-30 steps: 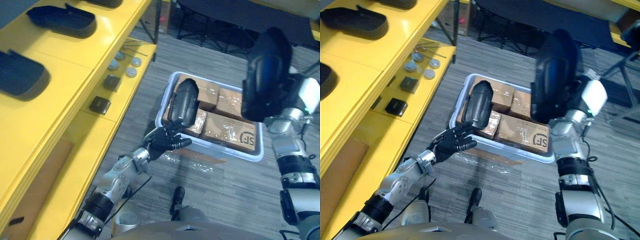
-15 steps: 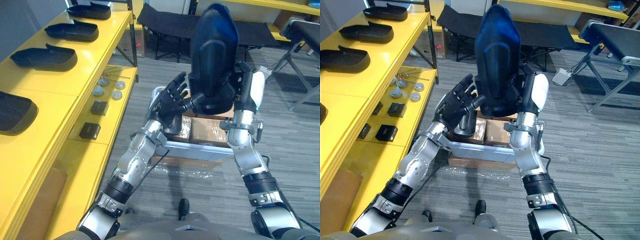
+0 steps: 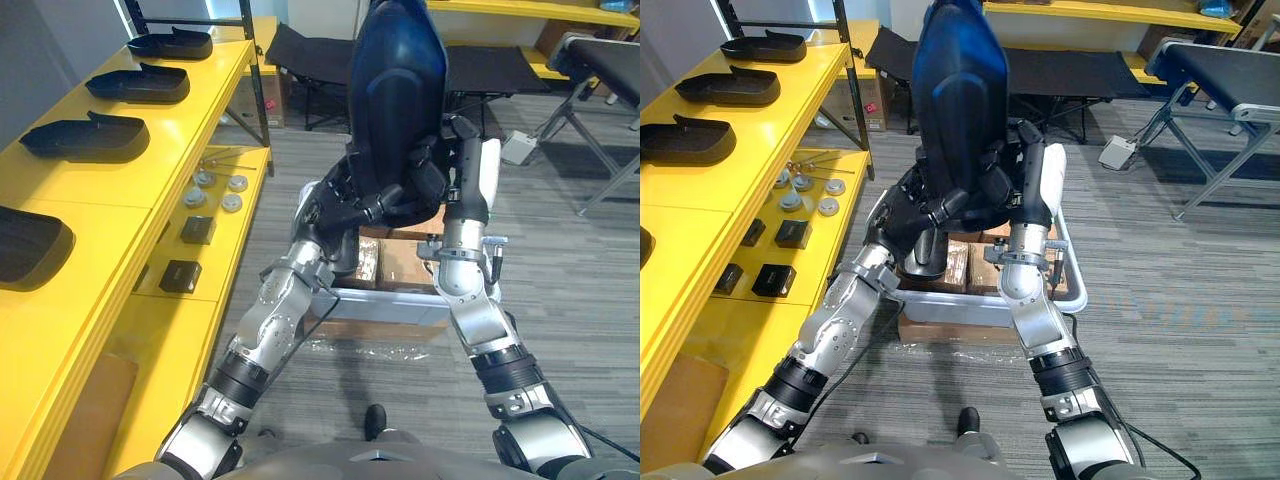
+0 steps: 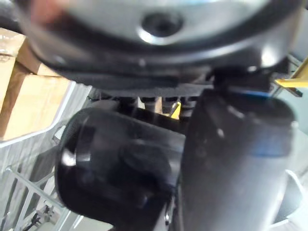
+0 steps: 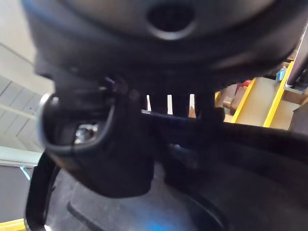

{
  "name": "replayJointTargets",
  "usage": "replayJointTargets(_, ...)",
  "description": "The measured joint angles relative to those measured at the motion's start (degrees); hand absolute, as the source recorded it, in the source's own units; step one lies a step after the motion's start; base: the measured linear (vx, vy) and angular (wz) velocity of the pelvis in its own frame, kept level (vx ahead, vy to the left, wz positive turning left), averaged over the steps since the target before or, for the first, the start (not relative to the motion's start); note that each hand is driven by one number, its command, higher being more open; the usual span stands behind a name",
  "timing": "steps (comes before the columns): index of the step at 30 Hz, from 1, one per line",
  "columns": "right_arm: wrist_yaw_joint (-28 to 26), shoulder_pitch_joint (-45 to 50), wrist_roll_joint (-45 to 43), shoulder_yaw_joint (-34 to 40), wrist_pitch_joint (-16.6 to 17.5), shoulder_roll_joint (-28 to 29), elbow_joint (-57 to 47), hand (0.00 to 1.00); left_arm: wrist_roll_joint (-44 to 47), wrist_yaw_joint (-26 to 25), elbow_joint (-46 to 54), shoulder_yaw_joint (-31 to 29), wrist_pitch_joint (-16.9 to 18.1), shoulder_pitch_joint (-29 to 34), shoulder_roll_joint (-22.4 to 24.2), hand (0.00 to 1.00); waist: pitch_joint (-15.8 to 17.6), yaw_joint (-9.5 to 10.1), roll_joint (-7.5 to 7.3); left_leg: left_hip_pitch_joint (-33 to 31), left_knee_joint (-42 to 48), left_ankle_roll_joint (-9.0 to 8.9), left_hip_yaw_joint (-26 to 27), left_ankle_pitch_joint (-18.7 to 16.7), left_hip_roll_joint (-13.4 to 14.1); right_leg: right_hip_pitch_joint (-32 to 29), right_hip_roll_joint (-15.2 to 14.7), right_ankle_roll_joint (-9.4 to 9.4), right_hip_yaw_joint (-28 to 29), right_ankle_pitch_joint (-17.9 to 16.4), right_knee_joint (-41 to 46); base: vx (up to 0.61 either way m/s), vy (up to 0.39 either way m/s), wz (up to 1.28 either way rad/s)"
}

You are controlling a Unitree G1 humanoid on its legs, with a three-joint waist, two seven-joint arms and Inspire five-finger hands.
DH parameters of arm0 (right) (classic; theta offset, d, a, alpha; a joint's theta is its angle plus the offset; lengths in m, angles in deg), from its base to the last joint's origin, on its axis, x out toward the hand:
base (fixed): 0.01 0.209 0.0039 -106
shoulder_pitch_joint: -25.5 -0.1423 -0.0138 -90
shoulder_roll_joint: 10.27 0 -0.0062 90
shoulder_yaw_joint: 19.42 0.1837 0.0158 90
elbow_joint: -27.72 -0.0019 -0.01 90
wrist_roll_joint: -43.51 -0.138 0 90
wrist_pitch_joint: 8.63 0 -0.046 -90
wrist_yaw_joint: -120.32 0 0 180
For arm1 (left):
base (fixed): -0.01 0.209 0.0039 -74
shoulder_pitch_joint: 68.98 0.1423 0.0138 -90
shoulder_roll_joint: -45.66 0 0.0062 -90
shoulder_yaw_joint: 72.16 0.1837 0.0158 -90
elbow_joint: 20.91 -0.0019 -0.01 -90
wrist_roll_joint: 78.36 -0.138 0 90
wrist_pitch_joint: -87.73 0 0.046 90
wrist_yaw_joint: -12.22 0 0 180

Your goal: Walk over and take three plastic housings, then place them on the shelf

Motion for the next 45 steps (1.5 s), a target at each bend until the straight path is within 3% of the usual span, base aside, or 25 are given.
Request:
replayJointTargets(10, -2.28, 3.95, -5.65, -4.68, -0.01, 1.88, 0.01, 0.0, 2.79, -1.96, -2.94, 0.84, 0.25, 2.5, -0.94, 1.0, -1.89, -0.07, 0.1, 1.23, -1.07, 0.2, -0.28, 0.21, -0.86, 0.89, -0.75, 0.06, -0.64, 0.12, -0.12, -0.02, 0.009, 0.02)
replayJointTargets(11, -2.53, 3.98, -5.71, -4.93, -0.01, 1.88, 0.01, 0.0, 2.87, -2.12, -2.94, 1.1, 0.29, 2.51, -1.3, 0.0, -1.89, -0.05, 0.11, 1.23, -1.05, 0.23, -0.26, 0.24, -0.92, 0.88, -0.84, 0.06, -0.64, 0.12, -0.27, -0.07, 0.002, -0.03)
replayJointTargets(24, -3.12, 4.07, -6.79, -7.93, 0.07, 1.85, -0.07, 0.0, 14.2, -2.59, -6.86, 1.99, 4.23, 2.59, -1.67, 0.0, -1.76, -0.29, -0.41, 1.23, -1.27, 0.17, -0.19, 0.37, -0.77, 0.67, -0.73, -0.1, -0.79, 0.02, -0.44, -0.02, -0.004, -0.01)
replayJointTargets(30, -3.06, 5.08, -7.53, -9.49, 0.05, 3.87, -0.07, 0.0, 20.41, 1.47, -9.43, 2.89, 5.12, 2.7, -3.39, 0.0, -1.63, -0.46, -2.61, 1.22, -1.28, 0.21, -0.17, 0.34, -0.86, 0.67, -0.85, -0.02, -0.81, 0.1, -0.45, 0.0, 0.0, 0.0)
replayJointTargets(34, -3.08, 5.59, -7.3, -9.65, 0.17, 3.92, -0.76, 0.0, 21.21, 2.84, -9.43, 2.88, 5.19, 3.12, -3.64, 0.0, -1.58, -0.45, -3.22, 1.22, -1.26, 0.28, -0.17, 0.31, -1.05, 0.7, -1.06, 0.03, -0.82, 0.13, -0.45, 0.0, 0.0, 0.0)
replayJointTargets(35, -3.07, 6.09, -7.29, -9.79, 0.17, 3.91, -1.49, 1.0, 21.33, 3.62, -9.43, 2.88, 5.38, 3.41, -3.78, 0.0, -1.52, -0.42, -3.36, 1.22, -1.24, 0.28, -0.17, 0.3, -1.06, 0.7, -1.08, 0.04, -0.82, 0.13, -0.45, 0.0, 0.0, 0.0)
replayJointTargets(38, -3.08, 6.28, -7.3, -10.25, 0.31, 3.89, -1.8, 1.0, 21.29, 3.89, -9.43, 2.97, 6.24, 3.78, -3.82, 0.0, -1.48, -0.46, -3.58, 1.22, -1.14, 0.28, -0.17, 0.3, -1.04, 0.72, -1.07, 0.03, -0.83, 0.13, -0.45, 0.0, 0.0, 0.0)
replayJointTargets(43, -3.6, 8.79, -17.29, -10.7, 6.45, 4.09, -5.25, 1.0, 19.4, 4.31, -8.61, 2.85, 8.01, 4.0, -3.28, 0.0, -1.47, -0.36, -3.56, 1.21, -0.95, 0.22, 0.05, 0.24, -1.02, 0.61, -0.97, -0.6, -0.86, -0.31, -0.43, 0.0, 0.0, 0.0)
replayJointTargets(45, -3.65, 9.29, -19.87, -10.59, 7.99, 4.08, -6.71, 1.0, 14.7, 2.98, -5.77, 1.99, 8.33, 4.52, -3.01, 0.0, -1.47, -0.39, -3.54, 1.21, -0.94, 0.19, 0.09, 0.21, -0.99, 0.5, -0.93, -0.79, -0.86, -0.44, -0.42, 0.0, 0.0, 0.0)
